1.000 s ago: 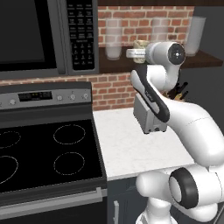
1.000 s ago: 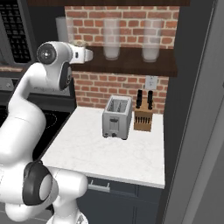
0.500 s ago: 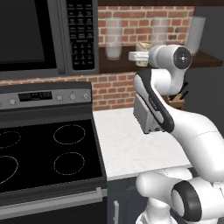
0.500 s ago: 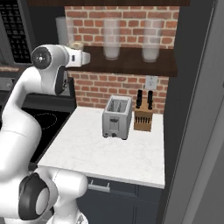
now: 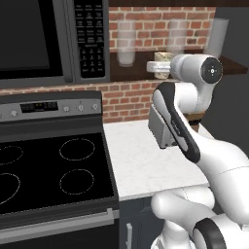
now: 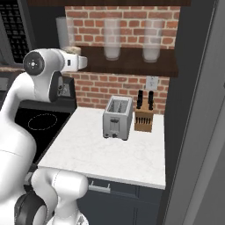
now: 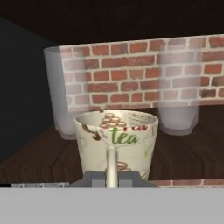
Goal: Gather all objects into one cabinet and sort the glasses and bowls to opposite sides.
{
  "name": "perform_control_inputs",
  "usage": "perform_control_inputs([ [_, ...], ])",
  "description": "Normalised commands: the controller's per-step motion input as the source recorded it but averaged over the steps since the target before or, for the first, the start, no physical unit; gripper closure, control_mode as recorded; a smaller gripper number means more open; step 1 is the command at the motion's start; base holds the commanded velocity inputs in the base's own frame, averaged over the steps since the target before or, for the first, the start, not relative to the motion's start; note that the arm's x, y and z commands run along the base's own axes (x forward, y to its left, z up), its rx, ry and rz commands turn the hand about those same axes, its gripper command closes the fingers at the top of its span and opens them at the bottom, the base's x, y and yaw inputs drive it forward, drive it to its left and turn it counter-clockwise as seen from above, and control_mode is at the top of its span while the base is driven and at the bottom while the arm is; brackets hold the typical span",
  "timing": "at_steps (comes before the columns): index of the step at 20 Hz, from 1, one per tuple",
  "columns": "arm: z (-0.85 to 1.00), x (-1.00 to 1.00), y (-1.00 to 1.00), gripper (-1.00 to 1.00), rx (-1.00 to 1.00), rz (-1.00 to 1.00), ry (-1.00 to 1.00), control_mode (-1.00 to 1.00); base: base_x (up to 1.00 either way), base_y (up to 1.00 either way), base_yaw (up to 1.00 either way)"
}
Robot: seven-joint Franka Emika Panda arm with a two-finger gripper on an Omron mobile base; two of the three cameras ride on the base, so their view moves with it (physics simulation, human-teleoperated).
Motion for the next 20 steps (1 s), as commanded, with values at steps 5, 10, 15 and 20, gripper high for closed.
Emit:
perform_control_inputs([
  [5,0.06,-0.25,0.00,1.00,0.00,0.00,0.00,-1.00,0.00,0.00,0.00],
  [10,0.01,-0.20,0.00,1.00,0.00,0.00,0.00,-1.00,0.00,0.00,0.00],
  [15,0.00,-0.19,0.00,1.00,0.00,0.00,0.02,-1.00,0.00,0.00,0.00],
  [20,0.00,-0.18,0.00,1.00,0.00,0.00,0.06,-1.00,0.00,0.00,0.00],
])
